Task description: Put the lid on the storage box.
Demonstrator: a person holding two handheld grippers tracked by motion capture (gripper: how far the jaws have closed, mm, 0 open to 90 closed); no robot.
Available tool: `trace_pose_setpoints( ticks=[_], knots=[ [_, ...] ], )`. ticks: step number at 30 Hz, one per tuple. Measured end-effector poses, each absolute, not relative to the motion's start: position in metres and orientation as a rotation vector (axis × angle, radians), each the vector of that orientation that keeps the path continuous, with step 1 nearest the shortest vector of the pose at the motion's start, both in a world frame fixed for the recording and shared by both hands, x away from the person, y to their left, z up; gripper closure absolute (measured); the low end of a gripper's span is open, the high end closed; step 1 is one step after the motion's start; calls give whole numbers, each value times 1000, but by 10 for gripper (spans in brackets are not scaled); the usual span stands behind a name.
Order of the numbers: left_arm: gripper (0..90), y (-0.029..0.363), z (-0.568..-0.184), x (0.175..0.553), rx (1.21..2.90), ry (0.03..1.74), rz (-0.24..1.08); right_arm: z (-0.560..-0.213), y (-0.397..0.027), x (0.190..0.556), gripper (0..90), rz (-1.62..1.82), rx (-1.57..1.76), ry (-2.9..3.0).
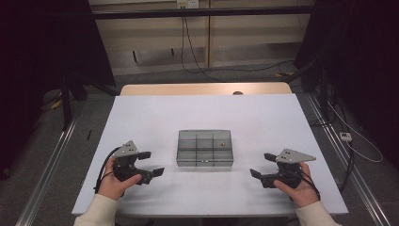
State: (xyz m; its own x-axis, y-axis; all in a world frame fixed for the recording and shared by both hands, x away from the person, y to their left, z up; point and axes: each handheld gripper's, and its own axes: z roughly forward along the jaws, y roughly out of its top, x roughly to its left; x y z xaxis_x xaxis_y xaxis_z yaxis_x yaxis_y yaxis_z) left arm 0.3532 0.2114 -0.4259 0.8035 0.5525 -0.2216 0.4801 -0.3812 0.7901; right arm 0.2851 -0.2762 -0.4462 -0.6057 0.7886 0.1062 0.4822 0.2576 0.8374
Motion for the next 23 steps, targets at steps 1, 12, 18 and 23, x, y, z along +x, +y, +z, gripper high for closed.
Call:
trace_pose_setpoints(
  ticks=[1, 12, 18, 23],
  knots=[
    [118, 212, -426, 353, 2042, 765, 100, -446, -277, 285, 158, 1281, 1168, 2198],
    [118, 217, -427, 351, 2047, 768, 117, -450, -285, 282, 158, 1257, 1184, 2189],
    [117, 217, -428, 351, 2058, 766, 124, -451, -285, 283, 158, 1257, 1182, 2193],
    [117, 217, -427, 351, 2055, 765, 130, -452, -285, 283, 158, 1256, 1186, 2194]
  ],
)
